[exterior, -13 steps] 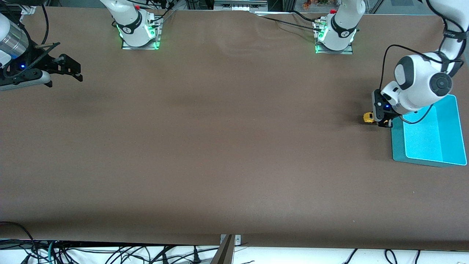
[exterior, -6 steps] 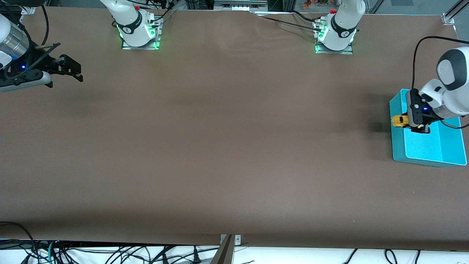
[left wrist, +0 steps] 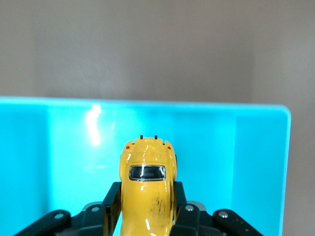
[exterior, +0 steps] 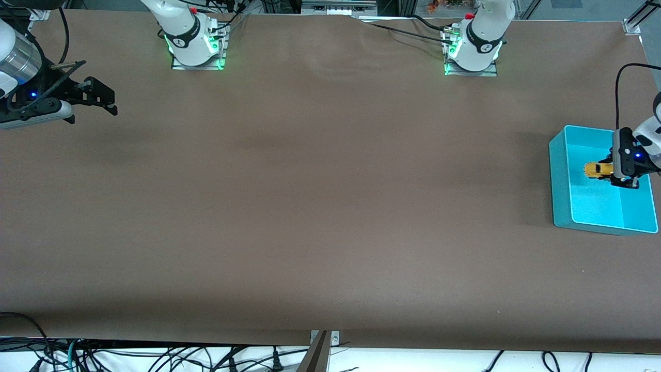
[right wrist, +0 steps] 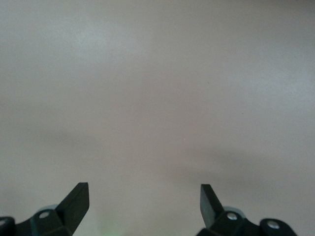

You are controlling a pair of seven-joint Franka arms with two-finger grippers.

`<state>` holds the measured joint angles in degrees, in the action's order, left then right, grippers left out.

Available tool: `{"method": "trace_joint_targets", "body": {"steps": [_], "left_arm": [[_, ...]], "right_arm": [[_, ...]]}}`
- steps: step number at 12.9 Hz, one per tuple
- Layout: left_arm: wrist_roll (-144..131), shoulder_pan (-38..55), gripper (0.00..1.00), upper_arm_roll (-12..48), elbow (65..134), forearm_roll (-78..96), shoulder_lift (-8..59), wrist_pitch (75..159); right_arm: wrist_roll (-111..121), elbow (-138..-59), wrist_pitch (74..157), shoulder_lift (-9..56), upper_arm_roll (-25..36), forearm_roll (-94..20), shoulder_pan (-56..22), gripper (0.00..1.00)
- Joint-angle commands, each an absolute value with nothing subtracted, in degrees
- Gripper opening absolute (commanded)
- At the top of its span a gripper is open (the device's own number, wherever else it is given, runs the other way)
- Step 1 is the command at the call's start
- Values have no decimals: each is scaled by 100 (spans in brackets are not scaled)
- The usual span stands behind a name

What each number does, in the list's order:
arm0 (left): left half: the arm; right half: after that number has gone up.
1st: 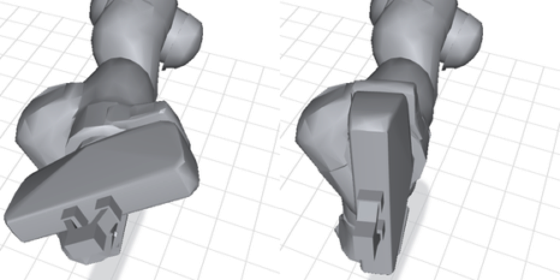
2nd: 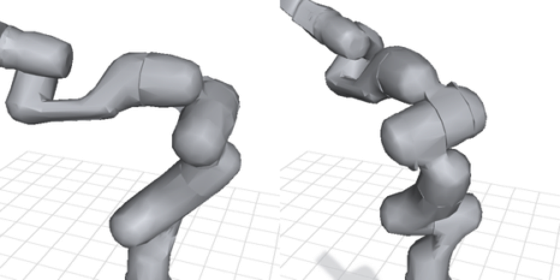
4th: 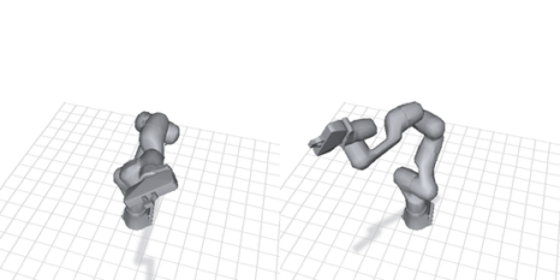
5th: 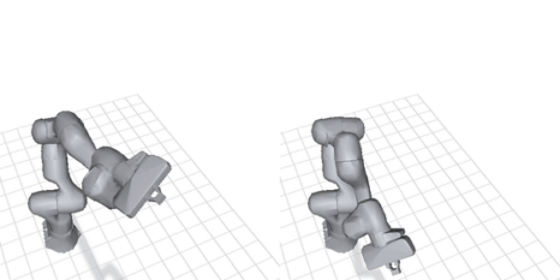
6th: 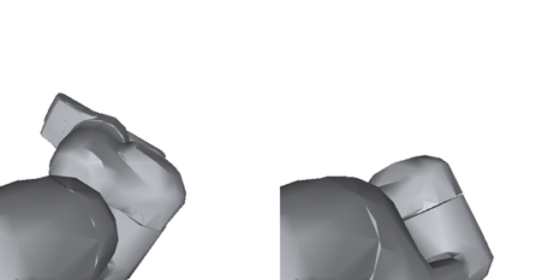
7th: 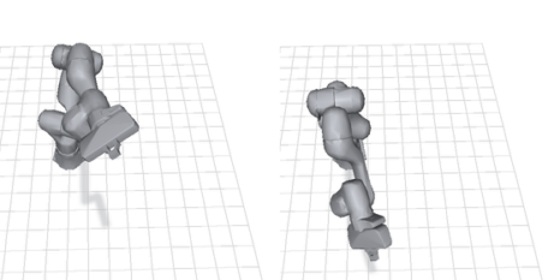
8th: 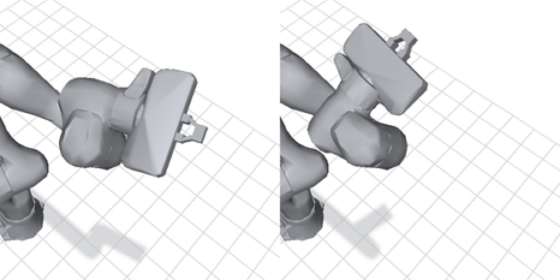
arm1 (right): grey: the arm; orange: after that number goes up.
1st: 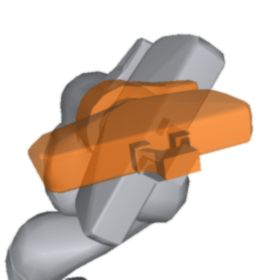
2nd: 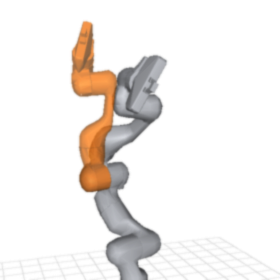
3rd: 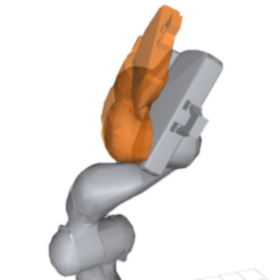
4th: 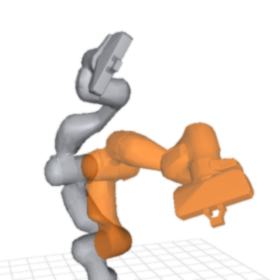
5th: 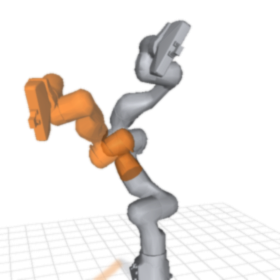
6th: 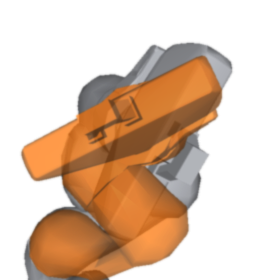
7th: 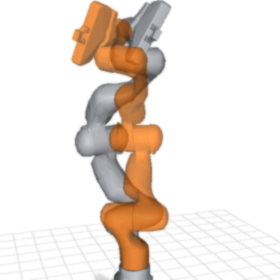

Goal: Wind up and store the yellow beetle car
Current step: 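Lower the car into the cyan box and open the left gripper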

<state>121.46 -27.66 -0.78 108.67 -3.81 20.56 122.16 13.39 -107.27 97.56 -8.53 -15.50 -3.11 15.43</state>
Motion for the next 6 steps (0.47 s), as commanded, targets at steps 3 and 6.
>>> {"method": "trace_joint_targets", "body": {"steps": [3, 6], "left_arm": [[12682, -3102, 12, -44, 10626, -308, 2794, 12883], [12683, -3146, 13, -53, 10705, -299, 2979, 13139]], "right_arm": [[1389, -10626, 9712, -809, -1538, -316, 1503, 100], [1389, -10635, 9712, -809, -1547, -316, 1503, 100]]}}
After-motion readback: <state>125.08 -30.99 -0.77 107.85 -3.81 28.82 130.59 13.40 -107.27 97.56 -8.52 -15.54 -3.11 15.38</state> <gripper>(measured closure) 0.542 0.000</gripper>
